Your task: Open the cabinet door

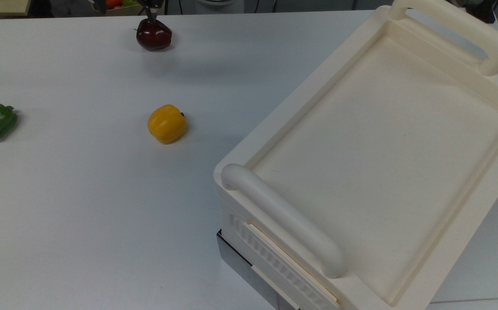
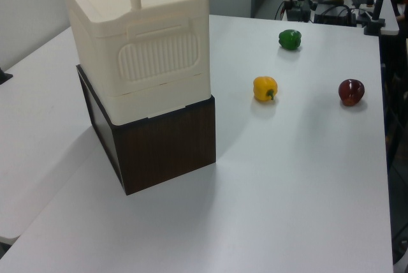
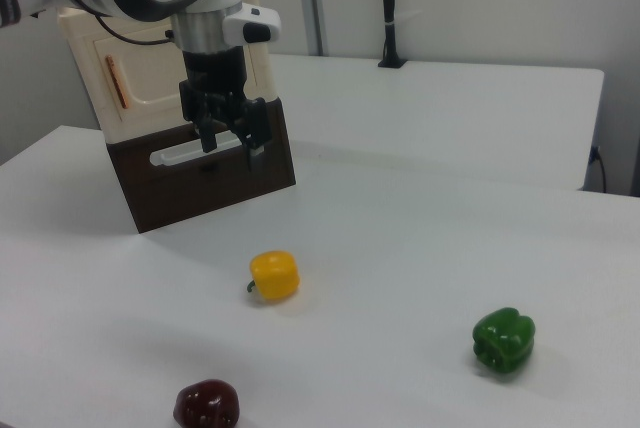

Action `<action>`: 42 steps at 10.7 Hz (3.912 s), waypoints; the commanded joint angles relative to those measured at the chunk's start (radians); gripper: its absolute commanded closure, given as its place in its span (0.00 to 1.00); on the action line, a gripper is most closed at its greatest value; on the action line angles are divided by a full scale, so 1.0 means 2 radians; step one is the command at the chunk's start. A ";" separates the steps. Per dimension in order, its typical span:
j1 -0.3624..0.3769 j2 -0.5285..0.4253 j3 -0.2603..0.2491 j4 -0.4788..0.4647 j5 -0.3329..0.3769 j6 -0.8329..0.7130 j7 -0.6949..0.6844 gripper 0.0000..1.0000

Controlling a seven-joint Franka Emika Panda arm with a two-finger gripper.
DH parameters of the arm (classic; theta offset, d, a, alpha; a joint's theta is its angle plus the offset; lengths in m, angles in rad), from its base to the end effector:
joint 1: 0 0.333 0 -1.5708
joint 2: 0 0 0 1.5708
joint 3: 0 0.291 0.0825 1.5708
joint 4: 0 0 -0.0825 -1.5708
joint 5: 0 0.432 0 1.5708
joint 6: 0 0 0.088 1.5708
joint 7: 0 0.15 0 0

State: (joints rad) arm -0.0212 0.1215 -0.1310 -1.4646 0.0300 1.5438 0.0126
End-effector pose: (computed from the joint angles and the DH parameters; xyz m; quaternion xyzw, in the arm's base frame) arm 0.6257 -0.0875 0.5348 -0.9964 0.0819 0.0201 0.0085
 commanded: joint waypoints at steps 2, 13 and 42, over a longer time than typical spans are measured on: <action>0.004 -0.003 -0.001 -0.002 0.001 -0.006 0.001 0.00; 0.001 0.018 0.002 -0.006 0.066 0.057 -0.087 0.00; 0.159 0.075 0.117 0.034 -0.033 0.296 -0.048 0.45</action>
State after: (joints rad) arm 0.2791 0.2435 0.1036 -1.4083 -0.0103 2.0747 -0.1047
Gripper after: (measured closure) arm 0.278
